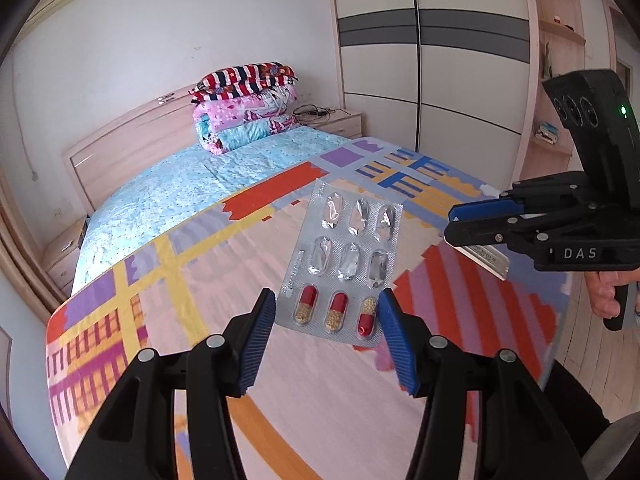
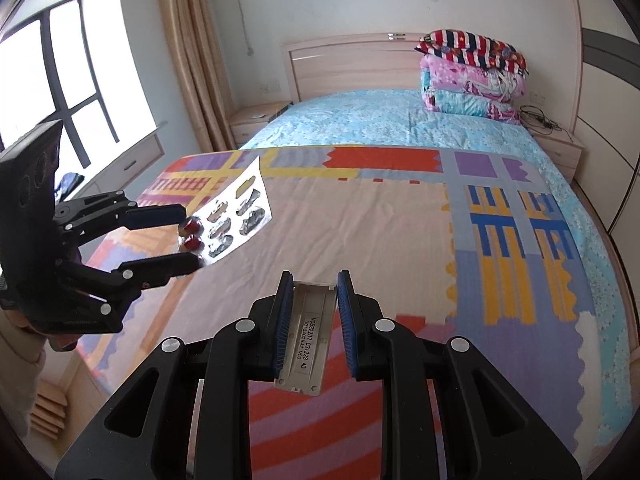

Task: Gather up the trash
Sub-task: 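Carry the pill blister and white strip over the trash bin with both grippers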

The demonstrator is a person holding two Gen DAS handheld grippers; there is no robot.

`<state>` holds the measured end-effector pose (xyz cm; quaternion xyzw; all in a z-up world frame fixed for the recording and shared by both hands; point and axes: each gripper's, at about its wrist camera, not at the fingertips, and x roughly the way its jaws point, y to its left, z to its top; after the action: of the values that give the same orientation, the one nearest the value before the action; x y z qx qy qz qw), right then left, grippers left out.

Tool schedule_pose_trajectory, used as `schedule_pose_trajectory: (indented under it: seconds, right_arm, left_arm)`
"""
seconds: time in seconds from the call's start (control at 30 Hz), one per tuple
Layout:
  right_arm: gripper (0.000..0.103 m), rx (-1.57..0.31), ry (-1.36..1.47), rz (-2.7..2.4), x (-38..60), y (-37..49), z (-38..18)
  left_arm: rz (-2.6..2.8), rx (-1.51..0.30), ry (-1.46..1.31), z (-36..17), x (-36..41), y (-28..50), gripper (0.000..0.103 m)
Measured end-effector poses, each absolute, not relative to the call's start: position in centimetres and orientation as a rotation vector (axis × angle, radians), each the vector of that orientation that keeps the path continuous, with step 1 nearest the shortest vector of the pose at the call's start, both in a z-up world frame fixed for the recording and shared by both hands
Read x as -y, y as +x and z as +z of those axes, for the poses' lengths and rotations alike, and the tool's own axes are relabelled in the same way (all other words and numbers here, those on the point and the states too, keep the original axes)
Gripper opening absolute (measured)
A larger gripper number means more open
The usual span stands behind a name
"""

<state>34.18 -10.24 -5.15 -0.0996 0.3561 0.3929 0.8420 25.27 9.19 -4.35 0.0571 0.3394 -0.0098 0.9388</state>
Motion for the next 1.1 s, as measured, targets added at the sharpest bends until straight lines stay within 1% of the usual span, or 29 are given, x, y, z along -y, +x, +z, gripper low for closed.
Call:
schedule_pose_trajectory:
  seconds: [0.33, 0.47, 0.67, 0.87, 1.1]
  right_arm:
    - [0.023, -0.714, -0.232, 0.905, 12.9, 27.3, -3.1]
    - [0.023, -0.685, -0.263, 0.926, 13.7, 24.8, -2.6]
    - [0.023, -0.689, -0.245, 0.983, 15.6, 20.7, -2.7]
    - [0.023, -0.714, -0.234, 1.012, 16.9, 17.9, -4.0]
    - [0.023, -0.767, -0.228, 1.004, 18.1, 14.5, -6.7]
  left_arm:
    - [-0.02, -0.656, 0.071, -2.5, -6.6, 19.8, 0.052]
    - [-0.01, -0.641, 0.067, -2.4, -5.8, 17.3, 0.052]
    - [-0.007, -0.618, 0.082, -2.8, -3.8, 13.0, 0.052]
    - [-0.035, -0.633, 0.05, -4.3, -1.2, 9.3, 0.052]
    - [-0.08, -0.712, -0.076, -8.5, 0.2, 7.2, 0.052]
